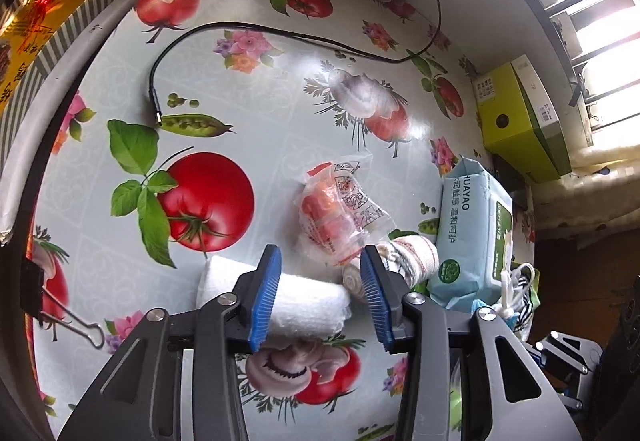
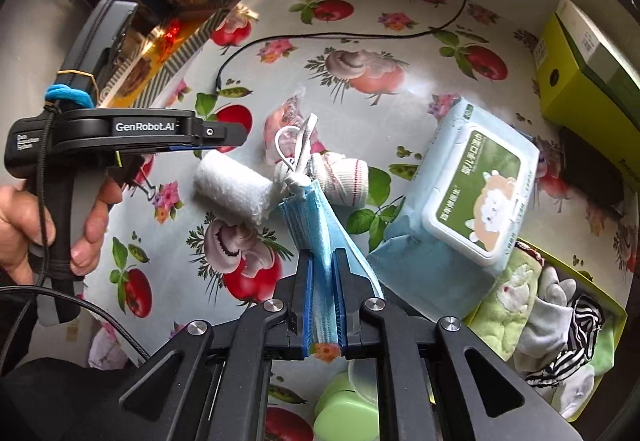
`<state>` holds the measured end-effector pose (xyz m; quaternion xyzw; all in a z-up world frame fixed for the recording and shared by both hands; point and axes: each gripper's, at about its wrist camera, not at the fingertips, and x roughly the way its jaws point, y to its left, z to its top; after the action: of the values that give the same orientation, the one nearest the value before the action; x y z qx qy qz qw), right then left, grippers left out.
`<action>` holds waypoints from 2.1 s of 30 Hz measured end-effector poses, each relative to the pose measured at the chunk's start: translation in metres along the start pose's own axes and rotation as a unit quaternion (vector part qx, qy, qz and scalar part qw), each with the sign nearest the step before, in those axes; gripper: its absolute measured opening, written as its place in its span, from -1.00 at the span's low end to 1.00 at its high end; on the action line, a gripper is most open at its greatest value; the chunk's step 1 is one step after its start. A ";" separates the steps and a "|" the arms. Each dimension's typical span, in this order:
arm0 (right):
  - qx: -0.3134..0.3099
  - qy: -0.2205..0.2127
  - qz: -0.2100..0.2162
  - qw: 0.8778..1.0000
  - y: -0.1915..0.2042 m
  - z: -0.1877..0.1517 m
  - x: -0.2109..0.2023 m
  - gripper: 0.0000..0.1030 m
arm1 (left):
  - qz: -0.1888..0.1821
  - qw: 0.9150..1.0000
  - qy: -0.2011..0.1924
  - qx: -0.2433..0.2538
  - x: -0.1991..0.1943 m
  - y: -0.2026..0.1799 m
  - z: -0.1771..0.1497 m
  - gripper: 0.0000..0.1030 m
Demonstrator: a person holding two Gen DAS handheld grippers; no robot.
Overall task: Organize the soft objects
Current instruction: 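Grasp the clear plastic bag with red contents with the left tool while the right tool lifts the mask, then carry the mask and plastic bag toward the tray with both tools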
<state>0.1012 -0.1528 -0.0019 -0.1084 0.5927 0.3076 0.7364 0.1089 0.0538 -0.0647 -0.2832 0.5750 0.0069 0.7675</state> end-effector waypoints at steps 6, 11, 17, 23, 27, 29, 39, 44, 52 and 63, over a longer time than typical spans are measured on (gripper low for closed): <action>0.008 -0.014 -0.009 1.000 -0.007 0.001 -0.014 -0.82 | 0.002 1.000 0.002 -0.007 0.021 -0.014 0.018 -0.13; 0.011 -0.018 -0.011 1.000 -0.010 0.001 -0.016 -0.82 | 0.032 0.999 0.013 -0.002 0.044 -0.023 0.029 -0.13; 0.021 -0.024 -0.016 0.999 -0.017 0.000 -0.020 -0.82 | 0.068 0.997 0.019 0.043 0.059 -0.034 0.026 -0.18; 0.030 -0.034 -0.016 0.999 -0.025 0.000 -0.026 -0.82 | 0.063 0.996 0.007 0.063 0.050 -0.035 0.021 -0.39; 0.036 -0.042 -0.017 0.998 -0.029 -0.001 -0.032 -0.82 | 0.057 0.995 -0.011 0.077 0.031 -0.036 0.016 -0.40; 0.039 -0.047 -0.017 0.998 -0.031 -0.001 -0.035 -0.82 | 0.055 0.995 -0.020 0.081 0.020 -0.038 0.014 -0.40; 0.049 -0.068 -0.021 0.996 -0.035 -0.011 -0.057 -0.82 | 0.044 0.991 -0.059 0.110 -0.035 -0.066 -0.004 -0.40; 0.059 -0.078 -0.025 0.995 -0.038 -0.021 -0.069 -0.82 | 0.032 0.988 -0.066 0.138 -0.052 -0.089 -0.018 -0.40; 0.076 -0.092 -0.028 0.992 -0.046 -0.038 -0.084 -0.82 | 0.026 0.982 -0.064 0.174 -0.062 -0.115 -0.038 -0.40; 0.100 -0.099 -0.039 0.989 -0.057 -0.059 -0.097 -0.82 | 0.009 0.978 -0.051 0.204 -0.065 -0.135 -0.060 -0.40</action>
<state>0.0764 -0.2601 0.0619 -0.0262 0.5401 0.2272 0.8099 0.0795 -0.0656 0.0393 -0.1148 0.5265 -0.0897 0.8376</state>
